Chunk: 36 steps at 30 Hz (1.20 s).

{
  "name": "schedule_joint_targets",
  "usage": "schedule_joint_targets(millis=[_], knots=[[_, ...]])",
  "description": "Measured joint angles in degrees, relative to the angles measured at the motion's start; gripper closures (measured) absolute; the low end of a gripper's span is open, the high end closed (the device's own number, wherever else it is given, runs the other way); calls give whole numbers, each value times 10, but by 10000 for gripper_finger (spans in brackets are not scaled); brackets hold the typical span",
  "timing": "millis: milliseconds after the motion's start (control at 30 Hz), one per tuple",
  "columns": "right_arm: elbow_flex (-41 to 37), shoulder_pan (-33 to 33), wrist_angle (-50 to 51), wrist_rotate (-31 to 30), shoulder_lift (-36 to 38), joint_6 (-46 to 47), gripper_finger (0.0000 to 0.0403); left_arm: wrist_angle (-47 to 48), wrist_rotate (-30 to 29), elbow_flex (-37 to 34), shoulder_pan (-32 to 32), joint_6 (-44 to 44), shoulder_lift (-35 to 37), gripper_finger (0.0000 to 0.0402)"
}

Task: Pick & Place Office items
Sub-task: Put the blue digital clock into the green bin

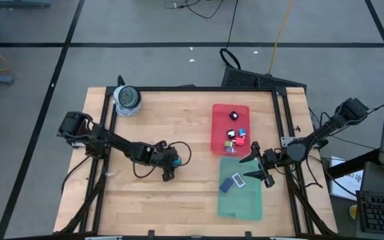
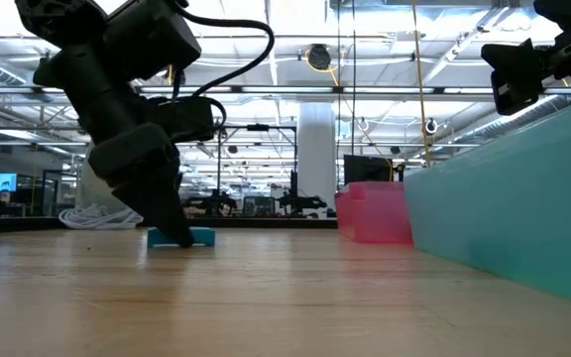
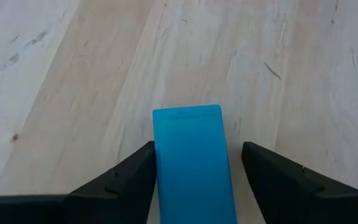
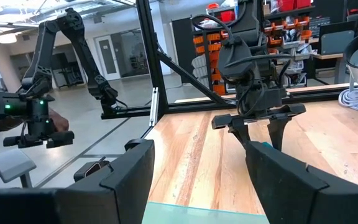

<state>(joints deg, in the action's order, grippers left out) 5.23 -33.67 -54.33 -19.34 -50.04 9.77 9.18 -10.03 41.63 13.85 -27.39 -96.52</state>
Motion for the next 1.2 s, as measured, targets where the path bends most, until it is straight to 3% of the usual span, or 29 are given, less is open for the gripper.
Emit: schedule_joint_targets(millis=[400, 667, 933, 1200], knots=[[0, 0, 2, 0, 0, 0, 161, 97, 27, -3, 3, -34, 52, 163], [0, 0, 2, 0, 0, 0, 161, 77, 4, -3, 4, -49, 54, 163], [0, 0, 2, 0, 0, 0, 161, 63, -63, -4, 5, -46, 48, 163], [0, 0, 2, 0, 0, 0, 161, 57, -79, -4, 5, 6, 48, 163]])
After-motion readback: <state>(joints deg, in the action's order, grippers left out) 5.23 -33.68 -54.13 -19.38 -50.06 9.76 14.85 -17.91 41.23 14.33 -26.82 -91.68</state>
